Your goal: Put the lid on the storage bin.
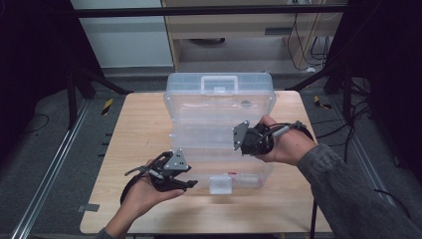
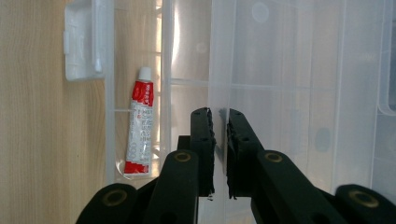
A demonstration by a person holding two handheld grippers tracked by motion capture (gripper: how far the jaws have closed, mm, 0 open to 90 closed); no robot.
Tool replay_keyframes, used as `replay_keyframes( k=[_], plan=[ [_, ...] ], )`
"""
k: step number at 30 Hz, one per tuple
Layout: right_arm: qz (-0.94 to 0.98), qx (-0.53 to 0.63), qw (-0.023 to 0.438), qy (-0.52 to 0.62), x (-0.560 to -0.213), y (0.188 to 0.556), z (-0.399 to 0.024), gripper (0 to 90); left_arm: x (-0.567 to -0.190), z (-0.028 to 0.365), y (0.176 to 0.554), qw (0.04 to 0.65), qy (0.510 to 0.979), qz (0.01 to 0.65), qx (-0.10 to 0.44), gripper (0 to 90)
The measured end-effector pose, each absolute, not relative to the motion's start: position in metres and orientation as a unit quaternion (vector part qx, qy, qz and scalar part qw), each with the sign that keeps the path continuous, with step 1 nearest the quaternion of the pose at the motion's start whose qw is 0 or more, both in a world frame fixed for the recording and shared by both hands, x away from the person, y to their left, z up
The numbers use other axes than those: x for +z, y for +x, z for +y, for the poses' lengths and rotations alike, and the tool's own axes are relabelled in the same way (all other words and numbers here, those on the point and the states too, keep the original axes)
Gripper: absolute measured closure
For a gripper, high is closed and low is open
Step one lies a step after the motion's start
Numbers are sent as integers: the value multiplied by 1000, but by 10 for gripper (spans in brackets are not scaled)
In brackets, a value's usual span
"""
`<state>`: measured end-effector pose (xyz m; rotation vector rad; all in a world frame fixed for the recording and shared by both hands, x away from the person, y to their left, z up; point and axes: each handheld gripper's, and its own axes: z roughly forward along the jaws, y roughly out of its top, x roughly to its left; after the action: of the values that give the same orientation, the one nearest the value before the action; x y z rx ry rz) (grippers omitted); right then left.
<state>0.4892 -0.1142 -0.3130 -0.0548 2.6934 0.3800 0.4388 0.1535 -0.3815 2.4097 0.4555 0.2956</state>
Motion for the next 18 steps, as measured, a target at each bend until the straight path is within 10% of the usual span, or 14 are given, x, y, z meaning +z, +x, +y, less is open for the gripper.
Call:
replay_keyframes(
  k=[18],
  plan=[
    [968, 135, 212, -27, -317, 486, -113, 820, -291, 197, 471, 384, 886, 218, 139, 878]
  ],
)
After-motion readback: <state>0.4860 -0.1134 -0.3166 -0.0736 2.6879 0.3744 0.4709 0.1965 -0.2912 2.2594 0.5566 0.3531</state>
